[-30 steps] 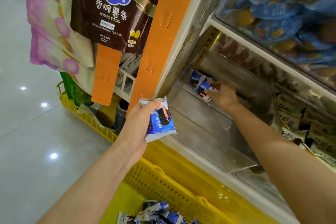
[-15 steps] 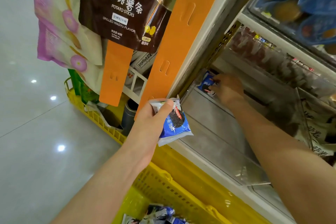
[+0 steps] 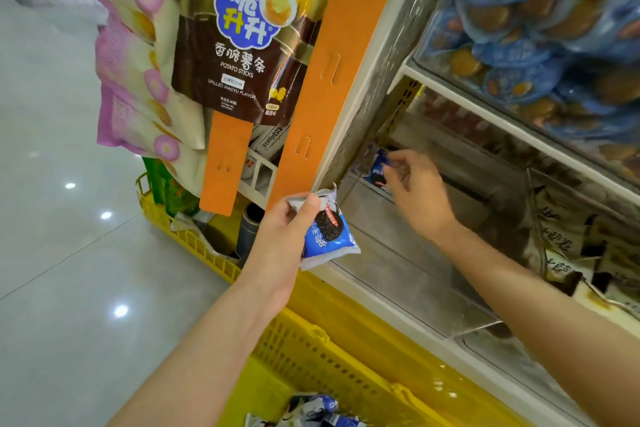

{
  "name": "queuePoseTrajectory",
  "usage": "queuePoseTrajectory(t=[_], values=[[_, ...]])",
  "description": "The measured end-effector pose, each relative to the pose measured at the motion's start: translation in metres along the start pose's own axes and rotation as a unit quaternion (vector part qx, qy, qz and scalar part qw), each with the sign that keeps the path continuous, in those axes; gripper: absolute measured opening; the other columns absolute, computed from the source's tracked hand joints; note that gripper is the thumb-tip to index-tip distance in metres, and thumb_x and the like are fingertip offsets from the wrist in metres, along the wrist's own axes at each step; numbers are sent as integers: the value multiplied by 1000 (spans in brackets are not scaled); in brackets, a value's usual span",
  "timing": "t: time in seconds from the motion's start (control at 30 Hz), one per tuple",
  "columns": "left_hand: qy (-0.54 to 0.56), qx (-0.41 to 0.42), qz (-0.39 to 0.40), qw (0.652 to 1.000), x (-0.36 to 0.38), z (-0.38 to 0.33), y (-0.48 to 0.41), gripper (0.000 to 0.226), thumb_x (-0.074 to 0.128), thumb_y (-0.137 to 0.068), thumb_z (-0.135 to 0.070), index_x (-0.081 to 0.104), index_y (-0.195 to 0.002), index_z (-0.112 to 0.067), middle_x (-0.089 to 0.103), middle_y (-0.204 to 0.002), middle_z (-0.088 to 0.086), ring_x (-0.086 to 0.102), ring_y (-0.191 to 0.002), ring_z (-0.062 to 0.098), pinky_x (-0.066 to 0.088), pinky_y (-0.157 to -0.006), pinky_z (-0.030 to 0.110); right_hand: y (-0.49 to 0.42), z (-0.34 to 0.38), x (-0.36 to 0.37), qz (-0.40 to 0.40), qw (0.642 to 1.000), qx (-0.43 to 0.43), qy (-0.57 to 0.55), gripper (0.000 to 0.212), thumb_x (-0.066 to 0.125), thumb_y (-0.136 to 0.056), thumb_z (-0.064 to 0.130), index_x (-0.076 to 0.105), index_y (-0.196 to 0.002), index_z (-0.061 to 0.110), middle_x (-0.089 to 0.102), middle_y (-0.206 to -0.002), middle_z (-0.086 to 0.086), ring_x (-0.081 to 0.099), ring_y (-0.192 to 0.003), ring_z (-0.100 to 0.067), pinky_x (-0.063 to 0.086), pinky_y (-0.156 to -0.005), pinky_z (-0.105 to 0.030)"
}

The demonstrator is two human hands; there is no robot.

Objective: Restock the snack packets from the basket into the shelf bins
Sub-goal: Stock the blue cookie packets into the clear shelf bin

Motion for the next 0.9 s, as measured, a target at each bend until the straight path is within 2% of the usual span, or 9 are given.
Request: queuePoseTrajectory(t=[0.1, 0.23, 0.33, 0.47, 0.57, 0.67, 0.73, 0.8, 0.9], values=[[1, 3, 3, 1000, 2, 2, 6, 20, 55, -91, -26, 59, -106, -14, 65, -112, 11, 65, -102, 23, 52, -88, 51, 51, 42, -17, 26, 992, -1, -120, 7, 54, -93, 20, 57, -98, 22, 58, -84, 11, 54, -75, 0, 41, -68, -8], [18, 3, 42, 999, 10, 8, 20, 20, 55, -90, -24, 61, -106, -13, 72, -96, 9, 70, -87, 17, 58, -69, 33, 99, 70, -14, 179, 961, 67, -201, 22, 60, -89, 27, 53, -109, 29, 59, -92, 18, 60, -80, 4, 50, -71, -13], [-32, 10, 48, 998, 12, 12, 30, 14, 56, -90, -26, 64, -96, -17, 72, -86, 4, 68, -77, 12, 55, -69, 32, 111, 70, -21, 198, 954, 93, -204, 34, 69, -83, 14, 55, -113, 22, 61, -97, 8, 61, -77, -6, 53, -72, -20], [-105, 37, 81, 990, 15, 7, 39, 21, 54, -92, -27, 64, -92, -8, 70, -85, 6, 67, -75, 12, 54, -69, 30, 118, 65, -41, 254, 945, 72, -195, 32, 68, -83, 12, 56, -104, 32, 64, -99, 11, 63, -87, -10, 54, -74, -22], [-161, 68, 92, 980, 20, 7, 49, 24, 52, -93, -26, 61, -88, -4, 67, -88, 12, 66, -79, 14, 56, -76, 32, 125, 64, -53, 253, 961, 15, -108, 37, 68, -83, 13, 52, -107, 37, 60, -97, 20, 60, -91, -4, 51, -77, -18], [-264, 167, 90, 946, 32, 1, 60, 20, 53, -92, -23, 57, -76, -13, 61, -69, -4, 58, -63, -3, 46, -57, 12, 134, 63, -55, 231, 966, 24, -118, 35, 70, -81, 20, 51, -106, 35, 59, -92, 18, 58, -86, 2, 49, -77, -17], [-306, 217, 86, 923, 40, -3, 66, 19, 56, -91, -21, 55, -72, -22, 55, -63, -12, 54, -56, -7, 39, -50, 7, 139, 62, -56, 221, 965, 40, -135, 26, 71, -80, 24, 56, -100, 32, 63, -87, 13, 61, -80, -1, 51, -74, -21], [-274, 199, 89, 937, 41, -1, 65, 8, 58, -89, -25, 57, -82, -21, 58, -73, -10, 58, -62, -8, 41, -51, 7, 139, 58, -59, 216, 962, 59, -154, 19, 70, -81, 24, 63, -98, 20, 68, -90, 4, 66, -81, -10, 55, -75, -30], [-235, 87, 127, 960, 38, 9, 63, 27, 66, -82, -29, 58, -105, -17, 63, -98, -3, 63, -84, 0, 49, -62, 12, 136, 49, -68, 183, 943, 132, -246, 16, 67, -83, 21, 63, -98, 18, 71, -92, -3, 70, -82, -16, 58, -70, -27]])
Point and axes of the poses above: each hand's wrist, its own y-axis away from the middle knuckle, its own x-axis out of the palm, z = x × y, the point moved 4 cm from there along -y, towards the middle knuckle
